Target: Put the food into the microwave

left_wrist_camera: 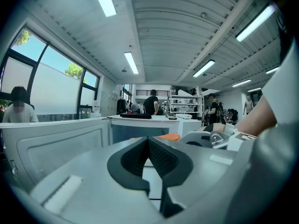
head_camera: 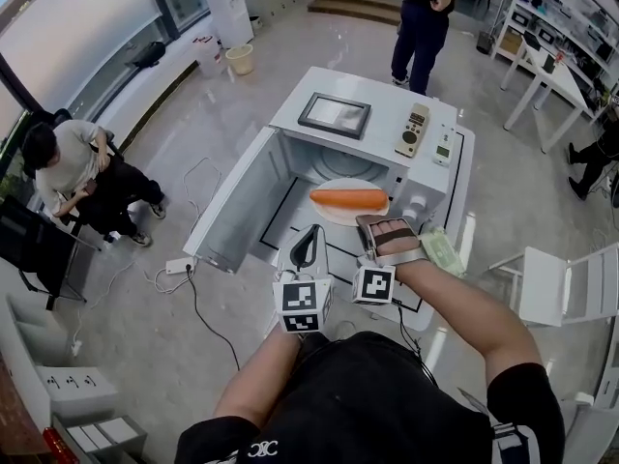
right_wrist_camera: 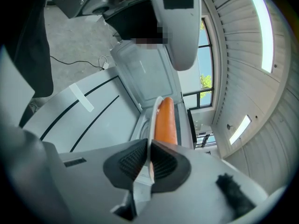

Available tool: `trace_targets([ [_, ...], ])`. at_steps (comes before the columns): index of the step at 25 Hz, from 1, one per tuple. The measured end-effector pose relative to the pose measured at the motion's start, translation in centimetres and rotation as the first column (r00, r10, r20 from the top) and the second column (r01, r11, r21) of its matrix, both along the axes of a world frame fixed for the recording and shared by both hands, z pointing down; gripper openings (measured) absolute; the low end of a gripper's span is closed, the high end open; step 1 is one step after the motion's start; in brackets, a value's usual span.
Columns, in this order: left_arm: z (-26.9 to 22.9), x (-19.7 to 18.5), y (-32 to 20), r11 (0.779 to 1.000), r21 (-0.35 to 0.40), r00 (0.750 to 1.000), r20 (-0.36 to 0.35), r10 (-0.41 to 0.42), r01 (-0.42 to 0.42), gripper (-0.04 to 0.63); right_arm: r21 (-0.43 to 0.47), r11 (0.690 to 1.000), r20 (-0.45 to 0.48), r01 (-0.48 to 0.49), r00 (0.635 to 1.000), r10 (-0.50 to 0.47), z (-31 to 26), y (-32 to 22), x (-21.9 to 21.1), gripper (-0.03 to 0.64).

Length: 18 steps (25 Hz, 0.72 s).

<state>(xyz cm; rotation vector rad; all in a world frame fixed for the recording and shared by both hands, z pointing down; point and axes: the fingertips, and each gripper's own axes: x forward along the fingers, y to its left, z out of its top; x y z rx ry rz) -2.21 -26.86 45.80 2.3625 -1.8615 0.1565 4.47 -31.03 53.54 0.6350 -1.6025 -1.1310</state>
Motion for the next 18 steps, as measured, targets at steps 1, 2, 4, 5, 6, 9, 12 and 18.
trace_targets([
  [1, 0.1, -0.1, -0.3, 1.0, 0.002, 1.0, 0.003, -0.001, 0.001, 0.009, -0.002, 1.0, 0.003, 0.001, 1.0, -0.001, 0.1, -0.3, -0.1, 0.023],
  [2, 0.1, -0.2, -0.7, 1.0, 0.003, 1.0, 0.005, -0.003, 0.003, 0.009, -0.002, 1.0, 0.006, 0.002, 1.0, -0.002, 0.2, -0.7, -0.3, 0.023],
  [4, 0.1, -0.5, -1.3, 1.0, 0.008, 1.0, 0.007, -0.002, 0.002, 0.009, -0.002, 1.0, 0.008, -0.002, 1.0, 0.003, 0.5, -1.4, -0.6, 0.023],
  [5, 0.2, -0.7, -1.5, 1.0, 0.011, 1.0, 0.009, 0.001, -0.001, 0.009, -0.008, 1.0, 0.006, -0.006, 1.0, 0.006, 0.8, -1.7, -0.8, 0.023],
  [6, 0.2, -0.8, -1.8, 1.0, 0.011, 1.0, 0.011, 0.006, -0.006, 0.009, -0.013, 1.0, 0.001, -0.01, 1.0, 0.01, 1.2, -2.0, -0.9, 0.023],
  [9, 0.2, -1.2, -2.6, 1.0, 0.013, 1.0, 0.014, 0.027, -0.027, 0.009, -0.017, 0.999, -0.016, -0.03, 0.999, 0.03, 1.5, -3.2, -1.3, 0.023],
  [12, 0.3, -2.0, -3.6, 0.999, 0.008, 0.999, 0.02, 0.051, -0.051, 0.009, -0.024, 0.998, -0.023, -0.059, 0.998, 0.058, 1.9, -4.4, -1.9, 0.023],
  [18, 0.3, -3.7, -5.8, 0.996, 0.014, 0.996, 0.008, 0.083, -0.084, 0.009, -0.023, 0.991, -0.026, -0.13, 0.991, 0.13, 3.2, -7.5, -3.0, 0.023],
])
